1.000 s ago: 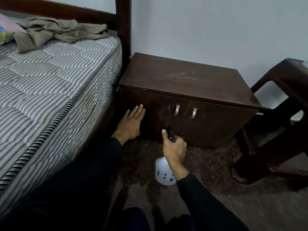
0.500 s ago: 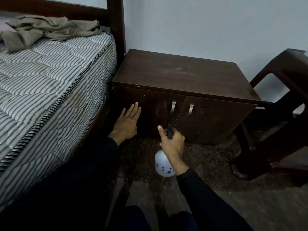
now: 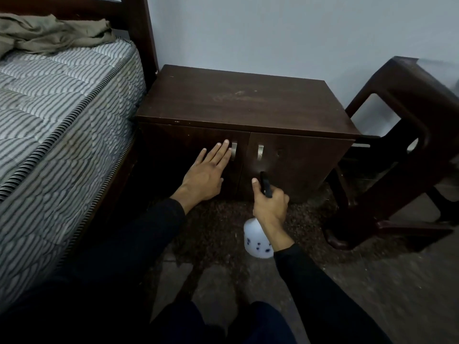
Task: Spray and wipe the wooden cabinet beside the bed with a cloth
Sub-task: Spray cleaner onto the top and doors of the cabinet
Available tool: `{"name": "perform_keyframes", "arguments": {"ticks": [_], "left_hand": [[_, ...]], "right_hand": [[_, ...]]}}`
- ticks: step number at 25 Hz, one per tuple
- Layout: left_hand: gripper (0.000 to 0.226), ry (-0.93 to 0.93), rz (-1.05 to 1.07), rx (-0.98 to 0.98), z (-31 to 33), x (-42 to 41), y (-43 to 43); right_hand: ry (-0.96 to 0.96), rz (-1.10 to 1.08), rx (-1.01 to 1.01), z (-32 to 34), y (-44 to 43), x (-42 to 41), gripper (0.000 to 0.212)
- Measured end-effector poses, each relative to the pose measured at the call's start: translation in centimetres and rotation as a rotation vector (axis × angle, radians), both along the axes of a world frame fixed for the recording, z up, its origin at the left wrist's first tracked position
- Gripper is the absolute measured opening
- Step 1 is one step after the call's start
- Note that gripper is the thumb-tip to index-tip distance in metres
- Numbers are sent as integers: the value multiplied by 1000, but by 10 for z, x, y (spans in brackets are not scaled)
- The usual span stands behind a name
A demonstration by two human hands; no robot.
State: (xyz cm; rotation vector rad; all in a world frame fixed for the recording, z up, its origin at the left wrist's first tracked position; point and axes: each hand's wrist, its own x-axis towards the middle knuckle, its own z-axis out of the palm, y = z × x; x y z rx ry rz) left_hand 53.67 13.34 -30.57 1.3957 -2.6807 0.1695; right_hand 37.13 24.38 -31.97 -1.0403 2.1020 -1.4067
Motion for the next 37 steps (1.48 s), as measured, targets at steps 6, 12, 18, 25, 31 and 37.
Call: {"name": "perform_keyframes", "arguments": {"ticks": [6,12,18,25,31,37], "left_hand": [[87,-126,-12,58,-2,-36,8],[90,-142,26,62,-2,-40,9],[88,-162,26,65,-7,-40,13],[88,-213,-7,33,-21,-30,16],[87,-177,-30,68,-28,-21,14],[92,-31,289,132,-28,60,3]], "right_hand": [[-98,-2,43,-6,8,-30,44],[-59,-69,-14,-11,11,-40,50],[-103,-220,146,-26,8,-55,49],[-176,-237,433,-65,31,-81,62],[-254,-65,286,-61,36,-73,60],[-142,240,73,-34,18,-12,39]]}}
